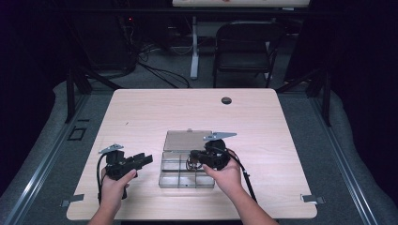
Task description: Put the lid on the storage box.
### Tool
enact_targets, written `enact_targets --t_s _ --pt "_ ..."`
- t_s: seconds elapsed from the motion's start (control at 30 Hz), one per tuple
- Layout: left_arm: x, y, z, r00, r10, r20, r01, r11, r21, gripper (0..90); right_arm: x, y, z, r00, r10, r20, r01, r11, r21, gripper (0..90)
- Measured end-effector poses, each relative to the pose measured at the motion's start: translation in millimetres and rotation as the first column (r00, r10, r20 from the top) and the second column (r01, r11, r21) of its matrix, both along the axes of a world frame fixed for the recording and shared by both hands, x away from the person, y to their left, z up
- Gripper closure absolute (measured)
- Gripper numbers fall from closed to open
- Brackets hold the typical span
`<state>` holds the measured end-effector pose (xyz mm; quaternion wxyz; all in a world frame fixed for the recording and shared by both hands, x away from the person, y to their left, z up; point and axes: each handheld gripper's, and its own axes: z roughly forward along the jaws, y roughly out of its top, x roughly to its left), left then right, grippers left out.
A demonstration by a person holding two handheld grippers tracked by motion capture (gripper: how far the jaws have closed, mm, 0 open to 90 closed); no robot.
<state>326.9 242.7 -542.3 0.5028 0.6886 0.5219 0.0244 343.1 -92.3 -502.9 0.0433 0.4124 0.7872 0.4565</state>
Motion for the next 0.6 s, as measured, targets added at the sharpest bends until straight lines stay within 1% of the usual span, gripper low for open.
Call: enact_targets --t_s 0.27,0.4,0.43,0.6 --pt "0.1 0.3 -0.3 1.0 0.0 -0.003 0.0 1.0 -0.003 49.2 6.9 3.0 -5.7 0.9998 -0.014 -0.013 0.014 1.0 -0.012 89.0" --pt "0.1 0.4 -0.3 1.0 0.0 -0.003 0.0 1.0 -0.004 49.2 10.2 5.2 -8.4 0.9996 -0.024 -0.014 0.024 1.0 -0.007 89.0" --pt "0.2 0.5 -0.3 1.0 0.0 -0.004 0.0 1.0 -0.004 49.2 11.1 5.0 -8.3 0.9996 -0.021 -0.019 0.021 1.0 -0.015 89.0" --pt "0.1 0.7 -0.3 1.0 0.002 -0.003 -0.002 1.0 -0.007 49.2 14.7 5.5 -10.0 0.9994 -0.027 -0.022 0.027 0.999 -0.017 89.0"
